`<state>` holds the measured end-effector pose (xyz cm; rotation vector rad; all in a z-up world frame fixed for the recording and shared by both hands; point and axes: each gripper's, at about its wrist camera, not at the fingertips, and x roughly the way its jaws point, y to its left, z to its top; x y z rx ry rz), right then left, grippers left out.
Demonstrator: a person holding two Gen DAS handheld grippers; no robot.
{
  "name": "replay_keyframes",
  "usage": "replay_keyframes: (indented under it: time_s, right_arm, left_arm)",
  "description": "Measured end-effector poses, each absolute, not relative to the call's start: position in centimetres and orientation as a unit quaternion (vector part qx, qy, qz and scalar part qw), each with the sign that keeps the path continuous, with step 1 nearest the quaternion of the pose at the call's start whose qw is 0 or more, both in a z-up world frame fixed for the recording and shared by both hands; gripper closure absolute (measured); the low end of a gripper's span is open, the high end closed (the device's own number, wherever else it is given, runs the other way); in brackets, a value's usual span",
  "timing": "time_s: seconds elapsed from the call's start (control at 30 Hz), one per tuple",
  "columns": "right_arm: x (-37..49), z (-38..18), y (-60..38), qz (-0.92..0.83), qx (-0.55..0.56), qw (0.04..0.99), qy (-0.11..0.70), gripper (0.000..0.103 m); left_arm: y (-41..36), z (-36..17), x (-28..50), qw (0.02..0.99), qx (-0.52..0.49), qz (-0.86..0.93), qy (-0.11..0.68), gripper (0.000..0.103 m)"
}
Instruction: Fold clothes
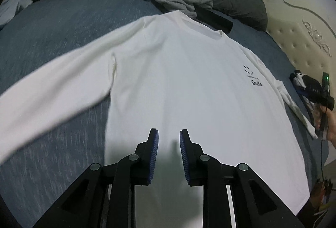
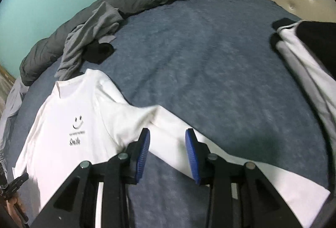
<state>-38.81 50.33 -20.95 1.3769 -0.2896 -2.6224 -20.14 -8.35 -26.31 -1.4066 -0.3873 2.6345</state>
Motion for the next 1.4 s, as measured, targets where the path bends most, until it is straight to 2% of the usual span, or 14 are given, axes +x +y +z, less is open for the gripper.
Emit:
replay_keyframes:
  time_s: [0.33, 0.4, 0.5, 0.87, 1.1, 1.13, 1.23, 1.27, 1.37, 1.4]
  right_arm:
    - [-33.1, -20.9, 58.8, -0.881, 0.459, 0.007, -0.117, 0.067]
    - [-32.2, -20.9, 60.0, -0.88, 0.463, -0.002, -0.106, 0.065]
    - [-30.8, -21.3, 61.2, -0.878, 0.471, -0.006, -0.087, 0.055]
    - [-31.5, -22.9, 57.3, -0.876, 0.48, 0.037, -0.029, 0.054]
    - [-33.9, -24.8, 55.6, -0.872, 0.488, 0.021, -0.007, 0.054]
    - [-34.0, -25.1, 55.6, -0.872, 0.489, 0.017, -0.005, 0.056]
    - [-34.3, -26.0, 55.8, -0.868, 0.496, 0.017, -0.006, 0.07]
    - [-34.4, -26.2, 56.0, -0.866, 0.499, 0.02, -0.01, 0.079]
    - [-34.1, -26.3, 56.5, -0.867, 0.496, 0.03, -0.02, 0.097]
    - [-33.9, -26.2, 56.5, -0.869, 0.494, 0.035, -0.019, 0.098]
  left_arm:
    - [-5.9, -26.5, -17.4, 0.069, -0.465, 0.876, -0.11, 0.077]
    - [-5.4, -26.6, -17.1, 0.071, -0.464, 0.877, -0.105, 0.077]
    - [-4.6, -27.0, -16.8, 0.076, -0.467, 0.875, -0.098, 0.076]
    - [-3.0, -26.6, -16.7, 0.088, -0.462, 0.879, -0.08, 0.076]
    - [-3.1, -26.8, -17.1, 0.087, -0.464, 0.879, -0.069, 0.076]
    - [-3.1, -26.8, -17.1, 0.086, -0.464, 0.879, -0.067, 0.076]
    - [-3.0, -26.9, -17.1, 0.089, -0.465, 0.878, -0.068, 0.076]
    - [-3.0, -27.0, -17.1, 0.09, -0.466, 0.878, -0.068, 0.076]
    - [-3.0, -27.3, -17.1, 0.09, -0.469, 0.876, -0.069, 0.075]
    - [-3.0, -27.4, -17.1, 0.09, -0.47, 0.875, -0.07, 0.075]
